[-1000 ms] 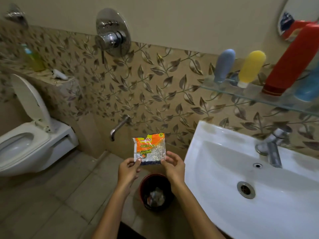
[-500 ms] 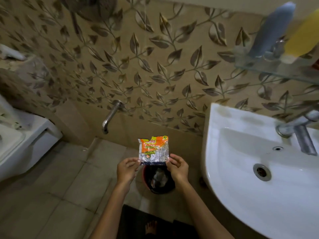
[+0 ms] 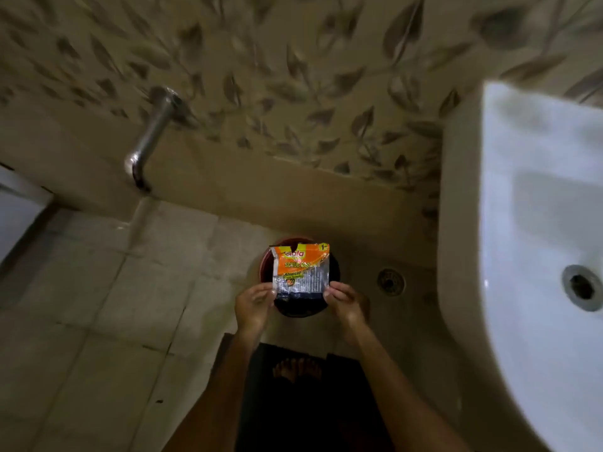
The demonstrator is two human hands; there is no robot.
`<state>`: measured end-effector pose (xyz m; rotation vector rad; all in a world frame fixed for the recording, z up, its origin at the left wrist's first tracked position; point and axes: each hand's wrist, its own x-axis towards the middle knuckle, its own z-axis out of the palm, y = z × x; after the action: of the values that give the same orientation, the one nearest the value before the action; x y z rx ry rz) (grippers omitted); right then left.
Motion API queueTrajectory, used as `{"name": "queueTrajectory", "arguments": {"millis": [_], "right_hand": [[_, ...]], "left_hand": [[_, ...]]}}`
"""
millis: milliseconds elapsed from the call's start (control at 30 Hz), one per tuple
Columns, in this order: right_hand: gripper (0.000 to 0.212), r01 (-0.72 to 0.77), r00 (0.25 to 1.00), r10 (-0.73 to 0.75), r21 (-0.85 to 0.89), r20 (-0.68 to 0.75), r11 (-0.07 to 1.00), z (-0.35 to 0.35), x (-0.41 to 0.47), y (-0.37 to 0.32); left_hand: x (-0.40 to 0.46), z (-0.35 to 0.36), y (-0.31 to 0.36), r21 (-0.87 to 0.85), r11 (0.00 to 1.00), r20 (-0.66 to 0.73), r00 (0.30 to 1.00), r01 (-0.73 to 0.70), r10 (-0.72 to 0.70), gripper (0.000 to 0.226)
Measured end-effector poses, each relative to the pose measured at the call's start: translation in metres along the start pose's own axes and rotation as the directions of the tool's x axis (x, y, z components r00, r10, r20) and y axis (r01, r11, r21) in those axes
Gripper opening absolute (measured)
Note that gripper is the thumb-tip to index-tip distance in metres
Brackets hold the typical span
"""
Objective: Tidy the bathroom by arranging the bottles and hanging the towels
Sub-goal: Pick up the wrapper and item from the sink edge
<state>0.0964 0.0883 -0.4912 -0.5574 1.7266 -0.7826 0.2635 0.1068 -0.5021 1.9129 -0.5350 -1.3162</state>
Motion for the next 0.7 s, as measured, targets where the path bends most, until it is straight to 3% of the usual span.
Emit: {"name": "queueTrajectory", "arguments": {"millis": [267,467,700], "right_hand": [[0.026,-0.206,0.979,0.206,-0.115,-0.009,0.972,0.015,0.092,0.110],[0.025,-0.241,0.970,0.239,-0.232,-0.038,0.942,0.027,0.144,0.158],[0.025,-0.250,0.968,0.237,-0.209,-0.085,0.946,0.035,0.183,0.183]], "left_hand": [[0.080,0.031,-0.118,0.108,0.992,0.014,0.998,0.061,-0.063,0.020],[0.134,0.051,-0.171,0.171,0.984,0.068,0.996,0.050,-0.062,0.014],[0.171,0.072,-0.195,0.236,0.972,0.184,0.982,-0.013,-0.032,0.022]]}}
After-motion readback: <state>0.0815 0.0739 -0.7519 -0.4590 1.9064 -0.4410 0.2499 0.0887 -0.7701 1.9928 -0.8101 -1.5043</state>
